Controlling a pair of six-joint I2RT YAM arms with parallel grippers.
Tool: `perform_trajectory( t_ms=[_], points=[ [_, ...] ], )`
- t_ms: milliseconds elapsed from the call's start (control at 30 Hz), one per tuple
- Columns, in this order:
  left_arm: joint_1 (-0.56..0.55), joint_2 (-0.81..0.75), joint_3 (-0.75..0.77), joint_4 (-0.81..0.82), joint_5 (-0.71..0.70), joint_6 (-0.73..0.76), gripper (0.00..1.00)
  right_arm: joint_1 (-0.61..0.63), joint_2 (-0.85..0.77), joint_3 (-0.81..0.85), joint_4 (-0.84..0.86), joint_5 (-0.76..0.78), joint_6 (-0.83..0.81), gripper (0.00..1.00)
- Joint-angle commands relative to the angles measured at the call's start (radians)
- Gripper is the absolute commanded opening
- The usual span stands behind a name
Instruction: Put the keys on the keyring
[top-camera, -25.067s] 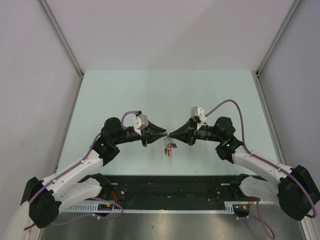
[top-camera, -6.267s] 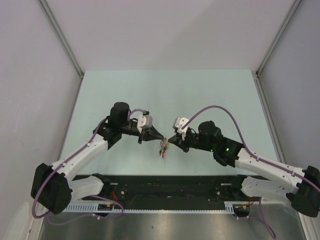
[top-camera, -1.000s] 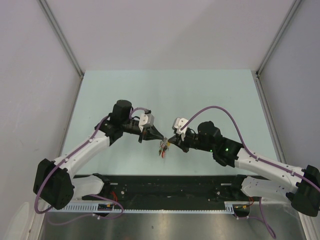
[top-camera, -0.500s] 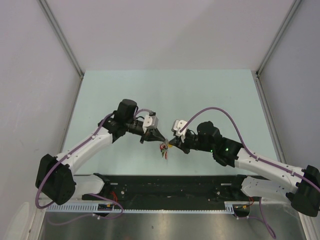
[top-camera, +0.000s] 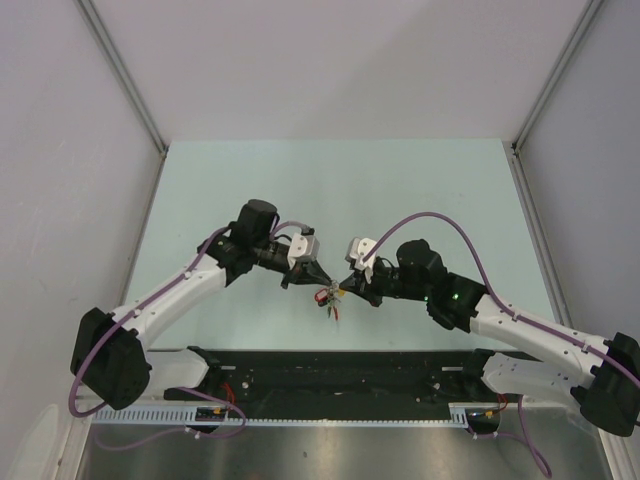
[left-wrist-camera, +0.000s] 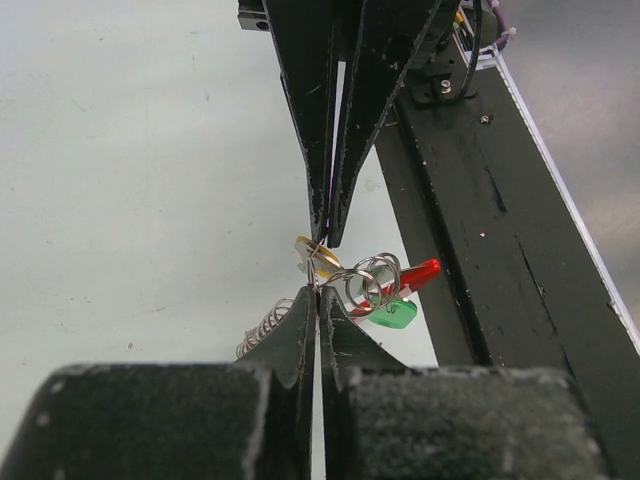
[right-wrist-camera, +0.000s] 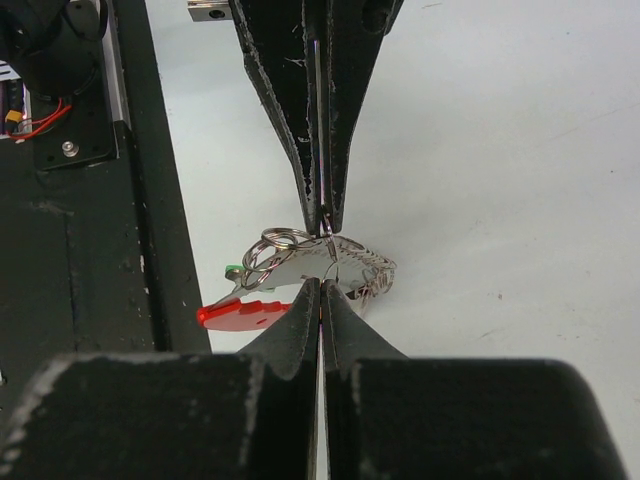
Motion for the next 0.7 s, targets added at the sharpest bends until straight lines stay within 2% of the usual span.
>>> perform_trajectory(
  t_ms=[0, 233, 467, 667],
  points=[
    [-0.034, -0.02, 0.037, -0.089, 0.151, 0.027, 0.01, -0.005, -0.011, 0.018, 0.112, -0.015, 0.021, 0.0],
    [-0.053, -0.007, 0.046, -0.122, 0.145, 0.045, 0.0, -0.02, -0.01, 0.016, 0.115, -0.017, 0.024, 0.0],
    [-0.062, -0.009, 0.054, -0.138, 0.121, 0.062, 0.01, -0.04, -0.017, 0.018, 0.106, -0.081, 0.013, 0.0],
    [-0.059, -0.049, 0.028, -0.113, 0.079, 0.044, 0.0, -0.054, -0.037, 0.016, 0.058, -0.027, 0.035, 0.0]
  ],
)
